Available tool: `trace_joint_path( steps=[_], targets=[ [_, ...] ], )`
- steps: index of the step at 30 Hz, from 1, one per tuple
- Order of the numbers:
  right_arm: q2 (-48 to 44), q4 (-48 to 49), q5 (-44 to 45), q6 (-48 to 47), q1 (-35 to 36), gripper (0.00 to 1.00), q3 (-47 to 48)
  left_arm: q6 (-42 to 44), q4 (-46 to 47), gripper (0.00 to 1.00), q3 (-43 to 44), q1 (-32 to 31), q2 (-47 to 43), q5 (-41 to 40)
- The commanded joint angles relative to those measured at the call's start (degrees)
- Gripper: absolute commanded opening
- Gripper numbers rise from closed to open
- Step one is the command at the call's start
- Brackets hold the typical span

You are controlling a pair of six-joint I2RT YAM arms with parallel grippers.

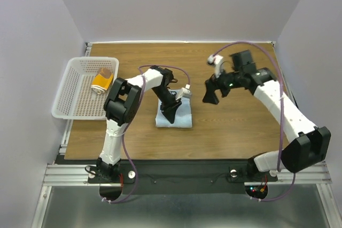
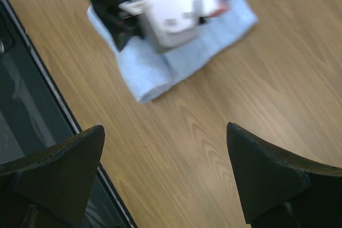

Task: Roll the towels
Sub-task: Roll the towel

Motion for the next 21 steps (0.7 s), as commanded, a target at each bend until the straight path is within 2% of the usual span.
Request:
trace_joint_path(
  steps=[1,2,4,11,17,21],
  targets=[
    [0.0,3.3,12.6,-3.8,15.0,1.0,-4.1,5.2,-3.6,0.27,0.4,0.8,6.7,-4.2],
    [0.3,7.1,18.0,-3.8,17.8,1.0,-5.7,5.3,-3.6,0.27,0.4,0.9,7.0,-4.3],
    [3.3,10.0,22.0,-4.7,23.7,1.0,-6.8,6.0,-3.6,0.27,0.4,1.1,7.5,-5.1],
    [9.0,22.4,31.2,-10.4,32.0,0.96,-10.7,6.5,-3.6,0.27,0.4,1.3,8.9,-5.6],
    [12.9,30.1,33.4,-14.1,37.4,0.86,-15.9,6.3,-3.6,0.27,1.1,1.9,9.4,-5.7],
    [14.7,31.2,30.3,-13.4,38.8,0.73,-17.3,6.0,-3.6,0.28,2.4,2.1,9.7,-5.9]
  ],
)
